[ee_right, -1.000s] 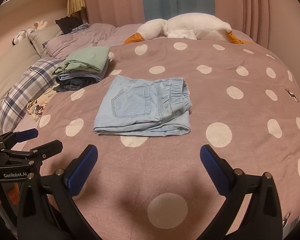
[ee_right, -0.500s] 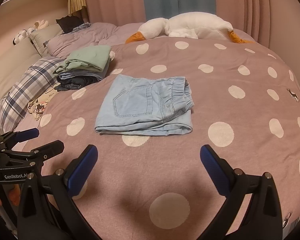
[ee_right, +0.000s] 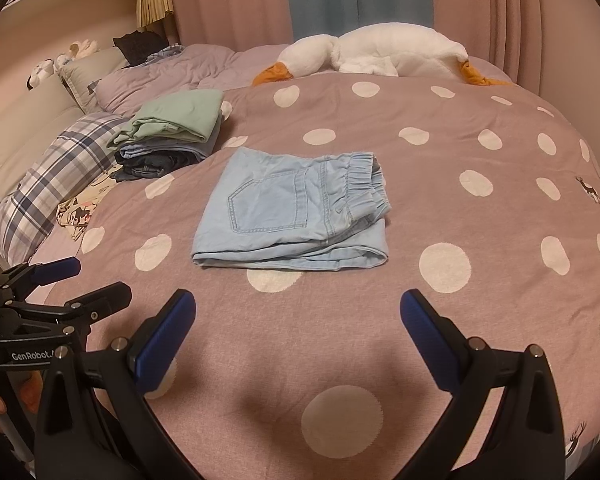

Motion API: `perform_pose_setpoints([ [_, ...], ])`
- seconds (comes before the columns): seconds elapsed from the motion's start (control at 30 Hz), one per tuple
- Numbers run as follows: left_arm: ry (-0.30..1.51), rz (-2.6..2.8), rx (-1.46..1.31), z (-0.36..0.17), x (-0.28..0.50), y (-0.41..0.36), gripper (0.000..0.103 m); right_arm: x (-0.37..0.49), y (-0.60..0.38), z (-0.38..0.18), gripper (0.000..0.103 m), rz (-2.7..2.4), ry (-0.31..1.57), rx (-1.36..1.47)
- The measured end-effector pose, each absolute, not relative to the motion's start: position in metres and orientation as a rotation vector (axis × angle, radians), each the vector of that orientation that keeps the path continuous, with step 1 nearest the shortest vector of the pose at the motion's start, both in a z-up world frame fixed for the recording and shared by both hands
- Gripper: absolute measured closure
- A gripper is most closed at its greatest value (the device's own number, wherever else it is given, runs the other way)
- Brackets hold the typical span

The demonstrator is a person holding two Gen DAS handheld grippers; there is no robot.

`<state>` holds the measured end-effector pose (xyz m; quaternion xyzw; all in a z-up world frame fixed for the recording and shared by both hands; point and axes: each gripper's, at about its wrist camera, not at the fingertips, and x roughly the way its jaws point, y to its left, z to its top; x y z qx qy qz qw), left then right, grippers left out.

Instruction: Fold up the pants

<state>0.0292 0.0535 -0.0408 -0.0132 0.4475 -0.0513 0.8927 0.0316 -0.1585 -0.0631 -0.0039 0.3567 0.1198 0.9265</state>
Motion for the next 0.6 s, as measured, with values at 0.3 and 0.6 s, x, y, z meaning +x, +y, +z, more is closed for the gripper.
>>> perform_pose_setpoints([
  [0.3, 0.928, -0.104, -0.028, -0.0407, 0.0286, 0.0529, 0.004, 0.0311, -0.1570, -0.0636, 0.000, 0.242, 0.732, -0.009],
  [0.6, 0.927, -0.105, -0.029, -0.0407, 0.0285, 0.0532, 0.004, 0.0305, -0.1561, -0.0637, 0.000, 0.245, 0.732, -0.012],
])
